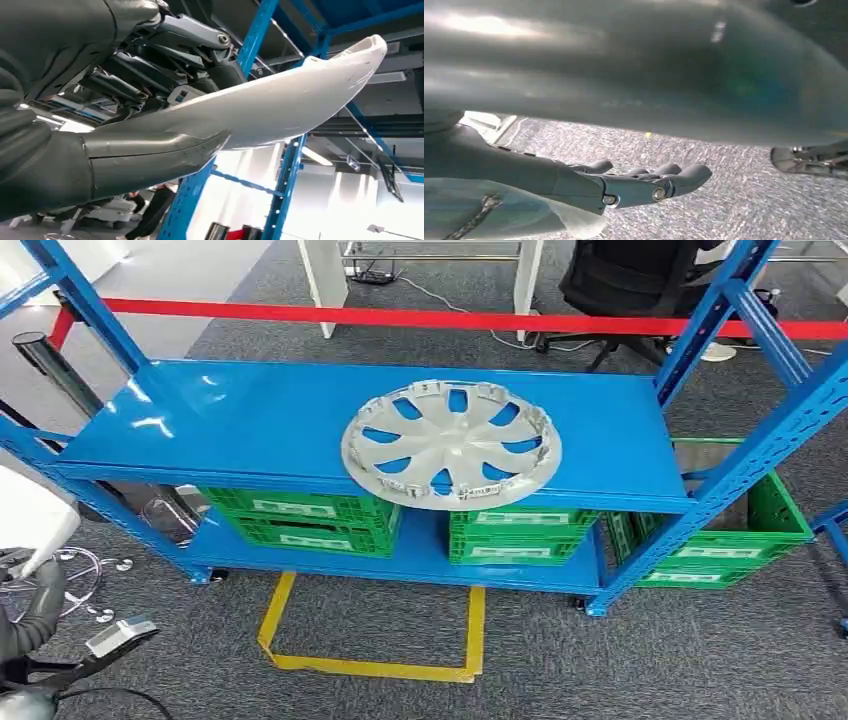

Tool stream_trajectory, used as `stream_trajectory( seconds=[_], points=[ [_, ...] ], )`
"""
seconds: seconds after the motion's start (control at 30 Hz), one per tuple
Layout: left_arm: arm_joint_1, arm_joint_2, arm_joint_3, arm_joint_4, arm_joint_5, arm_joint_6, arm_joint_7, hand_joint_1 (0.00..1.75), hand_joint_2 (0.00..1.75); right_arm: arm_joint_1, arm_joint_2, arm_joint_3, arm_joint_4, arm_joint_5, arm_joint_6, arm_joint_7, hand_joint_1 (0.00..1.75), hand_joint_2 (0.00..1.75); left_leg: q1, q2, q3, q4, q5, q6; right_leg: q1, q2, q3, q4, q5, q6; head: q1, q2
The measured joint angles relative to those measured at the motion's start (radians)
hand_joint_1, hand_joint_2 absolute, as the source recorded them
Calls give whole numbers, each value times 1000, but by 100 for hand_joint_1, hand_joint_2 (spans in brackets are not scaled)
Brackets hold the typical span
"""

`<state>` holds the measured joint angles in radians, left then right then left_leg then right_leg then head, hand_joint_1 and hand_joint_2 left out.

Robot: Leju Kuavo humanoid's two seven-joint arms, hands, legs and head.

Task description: Take the parts from the cabinet and place them on the table.

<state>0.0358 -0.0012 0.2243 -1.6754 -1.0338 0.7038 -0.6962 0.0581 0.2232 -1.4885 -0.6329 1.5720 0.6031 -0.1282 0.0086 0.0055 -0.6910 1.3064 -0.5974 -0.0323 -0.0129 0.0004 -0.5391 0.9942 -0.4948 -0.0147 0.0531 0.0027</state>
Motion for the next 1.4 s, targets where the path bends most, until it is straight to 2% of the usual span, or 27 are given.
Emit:
stream_trajectory(
  seconds=[0.03,0.1,0.13,0.27,0.33,0.43,0.47,0.5,0.53,0.6,0.63,0.67,0.77,0.83,0.87,0.93,0.97,1.0,1.03,1.07,1.1,1.13,1.17,1.3,1.33,1.37,1.4],
  points=[
    [0,0,0,0,0,0,0,175,175,0,0,0,0,0,0,0,0,0,2,0,27,-56,40,1,0,2,1,0,0,0,0,0],
    [-1,1,0,0,0,0,0,175,175,-1,0,0,1,0,0,0,0,0,5,-1,118,-240,129,4,0,6,5,1,-1,2,0,0],
    [-1,2,0,0,0,0,0,175,175,-2,0,0,1,0,0,0,0,0,3,-7,145,-292,124,7,3,7,2,2,-1,6,1,0],
    [0,4,0,1,0,0,0,175,175,-1,0,0,2,0,0,0,0,0,-5,-6,137,-306,125,29,3,11,-9,-1,8,31,2,0],
    [-3,4,0,1,0,0,0,175,175,-1,-1,0,2,0,0,0,0,0,2,1,141,-322,135,46,1,8,-28,30,-22,39,4,0],
    [-2,4,0,1,0,0,0,175,175,-1,-3,0,2,0,0,0,0,0,-3,5,133,-321,138,56,1,7,-137,269,-139,43,6,0],
    [-2,4,0,2,0,0,0,175,175,-1,-3,0,3,0,0,0,0,0,-4,5,132,-321,138,57,2,7,-163,323,-154,44,6,0],
    [-2,3,0,2,0,0,0,175,175,0,-3,0,4,0,0,0,0,0,-6,6,132,-321,139,58,2,7,-165,327,-143,43,6,0],
    [-2,3,0,3,-1,0,0,175,175,0,-3,0,5,0,-2,0,0,0,-7,6,133,-320,139,58,2,7,-140,280,-107,41,6,0],
    [-3,4,0,3,-1,0,2,175,175,0,-6,0,5,0,-4,0,0,0,-9,6,135,-317,138,56,3,2,-42,91,-17,31,6,0],
    [-3,4,0,3,-1,0,4,175,175,-1,-7,0,5,0,-4,0,0,0,-9,6,135,-315,137,54,5,-10,-7,19,-6,25,7,0],
    [-3,5,0,3,-1,0,5,175,175,-4,-9,0,5,0,-4,0,0,0,-17,6,131,-308,133,48,8,-11,0,-3,-15,25,6,0],
    [-4,7,0,3,-2,0,6,175,175,-2,-9,0,8,0,-4,0,0,0,-12,9,130,-312,139,33,12,-4,-2,2,-11,17,5,0],
    [-5,10,-1,3,-2,0,8,175,175,-2,-10,0,10,0,-4,0,0,0,-10,5,123,-294,121,18,2,-3,7,-7,-1,5,3,0],
    [-6,12,-1,3,-2,0,9,175,175,-2,-10,0,10,0,-5,0,0,0,-8,3,104,-244,83,13,1,-3,6,-7,0,2,2,0],
    [-5,14,-1,3,-1,0,10,175,175,-2,-11,0,12,0,-4,0,0,0,-2,3,33,-79,2,5,2,0,5,-6,1,1,3,0],
    [-3,14,-1,5,-1,0,10,175,175,-2,-11,0,14,0,-4,0,0,0,-1,3,-1,-7,-19,2,2,2,5,-6,1,1,2,0],
    [-2,14,-1,7,-1,0,11,175,175,-2,-11,0,15,0,-5,0,0,0,1,3,-9,8,-13,1,1,5,5,-6,1,1,3,0],
    [-3,14,-1,8,-1,0,12,175,175,-2,-11,0,16,0,-5,0,0,0,3,3,3,-16,14,1,1,9,6,-6,0,1,2,0],
    [-3,14,-1,8,-1,0,12,175,175,-2,-11,0,16,0,-5,0,0,0,5,3,33,-81,57,1,1,14,7,-5,0,1,3,0],
    [-3,14,-1,8,-1,0,12,175,175,-3,-11,0,17,0,-5,0,0,0,7,2,82,-185,111,3,1,19,11,-5,-2,4,3,0],
    [-4,15,-1,8,-1,0,13,175,175,-2,-11,0,18,0,-5,0,0,0,9,-8,122,-272,147,4,1,22,11,-5,-3,7,3,0],
    [-5,15,-1,8,-1,0,13,175,175,-4,-11,0,18,0,-5,0,0,0,7,-24,136,-298,129,6,8,26,7,0,-6,12,3,0],
    [-3,17,-2,9,2,0,13,175,175,0,-11,0,20,0,-7,0,0,0,3,-17,128,-308,132,31,2,34,-4,-4,-1,36,4,0],
    [-5,17,-2,9,2,0,13,175,175,0,-13,0,20,0,-8,0,0,0,7,-9,131,-314,137,39,0,28,-14,11,-13,39,5,0],
    [-5,17,-1,9,2,0,13,175,175,-1,-14,0,21,0,-10,-1,0,0,6,-8,130,-314,137,49,1,16,-36,55,-45,41,7,0],
    [-4,17,0,9,3,0,13,175,175,-2,-14,0,23,0,-11,-1,0,0,4,-3,128,-314,137,52,1,10,-78,145,-91,42,9,0]
  ],
)
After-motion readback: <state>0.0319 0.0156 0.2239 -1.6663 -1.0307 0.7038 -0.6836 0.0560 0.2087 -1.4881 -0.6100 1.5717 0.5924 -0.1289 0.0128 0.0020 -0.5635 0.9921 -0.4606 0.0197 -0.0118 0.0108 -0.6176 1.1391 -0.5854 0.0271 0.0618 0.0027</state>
